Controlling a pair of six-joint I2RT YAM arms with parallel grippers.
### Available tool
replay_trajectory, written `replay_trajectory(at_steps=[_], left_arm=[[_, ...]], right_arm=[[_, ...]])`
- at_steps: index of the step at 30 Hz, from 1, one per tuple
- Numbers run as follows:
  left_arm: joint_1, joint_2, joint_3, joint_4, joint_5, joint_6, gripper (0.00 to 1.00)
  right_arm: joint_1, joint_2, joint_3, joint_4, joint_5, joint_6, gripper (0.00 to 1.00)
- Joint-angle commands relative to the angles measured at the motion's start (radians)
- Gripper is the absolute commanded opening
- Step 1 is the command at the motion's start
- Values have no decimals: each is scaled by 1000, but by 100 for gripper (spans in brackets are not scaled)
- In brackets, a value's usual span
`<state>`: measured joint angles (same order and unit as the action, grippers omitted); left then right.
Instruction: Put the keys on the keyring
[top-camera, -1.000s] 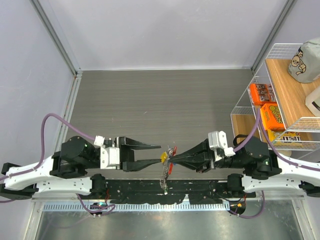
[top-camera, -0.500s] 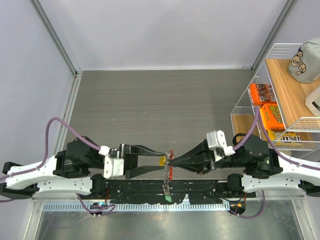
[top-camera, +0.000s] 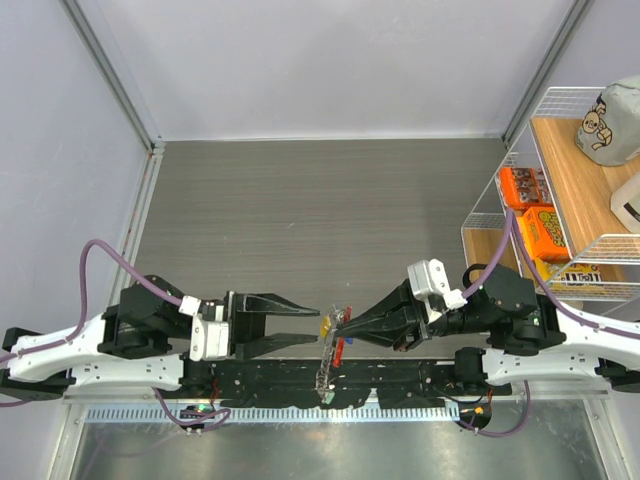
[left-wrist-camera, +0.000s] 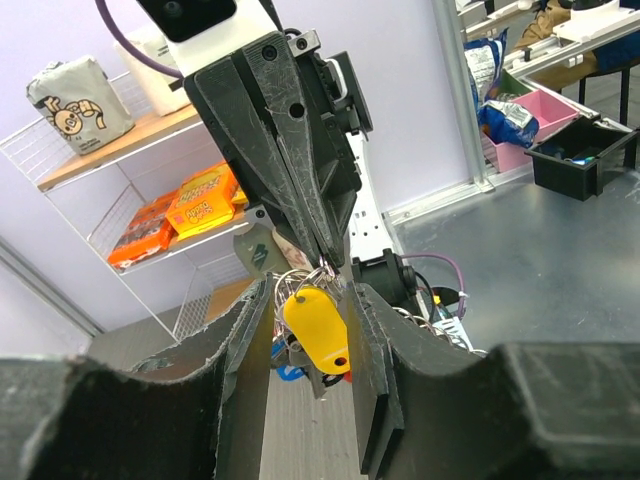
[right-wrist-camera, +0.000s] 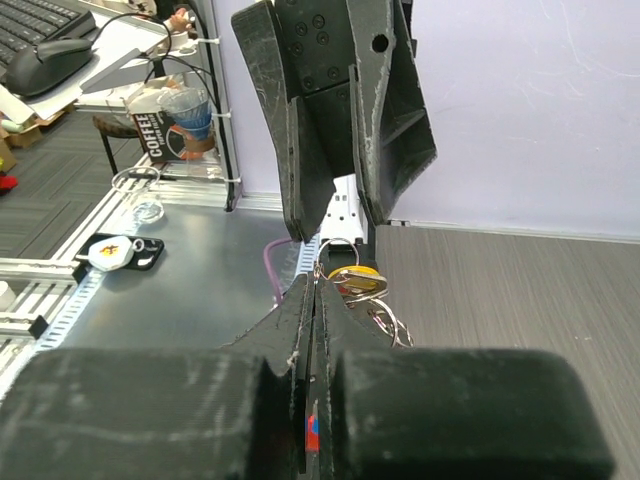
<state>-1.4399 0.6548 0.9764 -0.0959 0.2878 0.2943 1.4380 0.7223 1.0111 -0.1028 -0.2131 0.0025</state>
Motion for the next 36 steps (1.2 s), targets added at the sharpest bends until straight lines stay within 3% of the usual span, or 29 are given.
replay_trajectory(at_steps=[1, 14, 19, 27, 36], left_arm=[[-1, 5, -1, 62, 28, 12, 40], [-1, 20, 8, 73, 54, 26, 36], [-2, 28, 11, 74, 60, 29, 28], [-2, 46, 21, 73, 86, 34, 0], [-2, 26, -10, 90, 83, 20, 0]], right_arm=[[2, 19, 72, 51, -43, 31, 6], [4, 52, 104, 43, -75, 47, 5], [2, 57, 109, 41, -77, 45, 5], [2, 52, 103, 60, -63, 56, 6], [2, -17, 0, 233, 43, 105, 6]])
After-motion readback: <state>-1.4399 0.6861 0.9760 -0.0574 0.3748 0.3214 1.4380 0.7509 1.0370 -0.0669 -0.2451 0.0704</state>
